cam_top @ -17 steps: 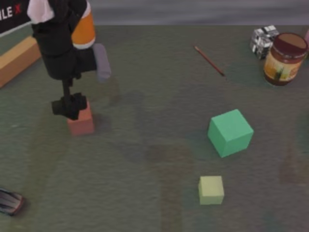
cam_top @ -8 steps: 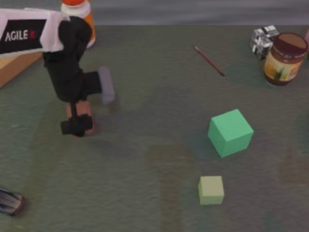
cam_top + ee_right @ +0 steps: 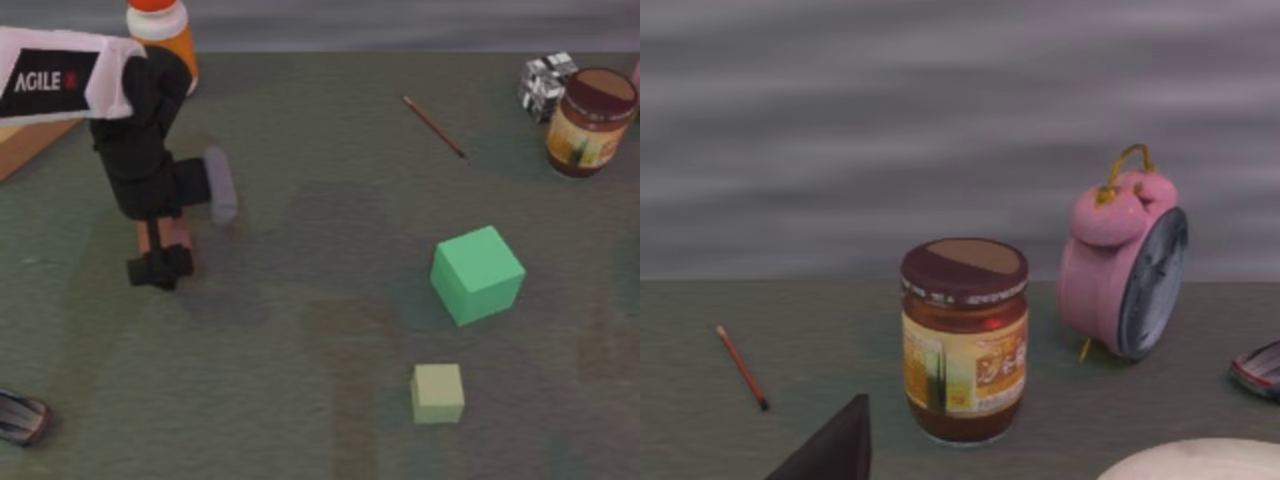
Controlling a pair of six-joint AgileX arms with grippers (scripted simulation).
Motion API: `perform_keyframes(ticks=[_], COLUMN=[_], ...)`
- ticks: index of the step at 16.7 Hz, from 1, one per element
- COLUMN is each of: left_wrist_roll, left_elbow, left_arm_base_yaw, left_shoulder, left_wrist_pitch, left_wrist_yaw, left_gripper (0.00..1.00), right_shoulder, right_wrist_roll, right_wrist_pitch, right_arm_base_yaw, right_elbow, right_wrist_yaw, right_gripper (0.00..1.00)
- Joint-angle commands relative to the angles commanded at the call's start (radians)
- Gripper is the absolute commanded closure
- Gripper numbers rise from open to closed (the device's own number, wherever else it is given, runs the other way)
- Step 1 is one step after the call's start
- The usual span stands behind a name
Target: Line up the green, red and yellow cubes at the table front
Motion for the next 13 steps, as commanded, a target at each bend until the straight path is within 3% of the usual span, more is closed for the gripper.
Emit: perform_keyframes(ticks=[11,13], left_wrist_roll=[0.000,0.000], left_elbow=[0.000,0.000], left_arm_base_yaw=[0.000,0.000], left_shoulder=[0.000,0.000], left_wrist_pitch=[0.000,0.000], left_wrist_yaw=[0.000,0.000], left_gripper=[0.98,1.00], right_shoulder=[0.000,0.000], right_wrist_roll=[0.000,0.000], right_wrist_pitch=[0.000,0.000], right_arm_base_yaw=[0.000,0.000], right_elbow=[0.000,0.000], right_wrist_yaw=[0.000,0.000], right_gripper=[0.00,0.00])
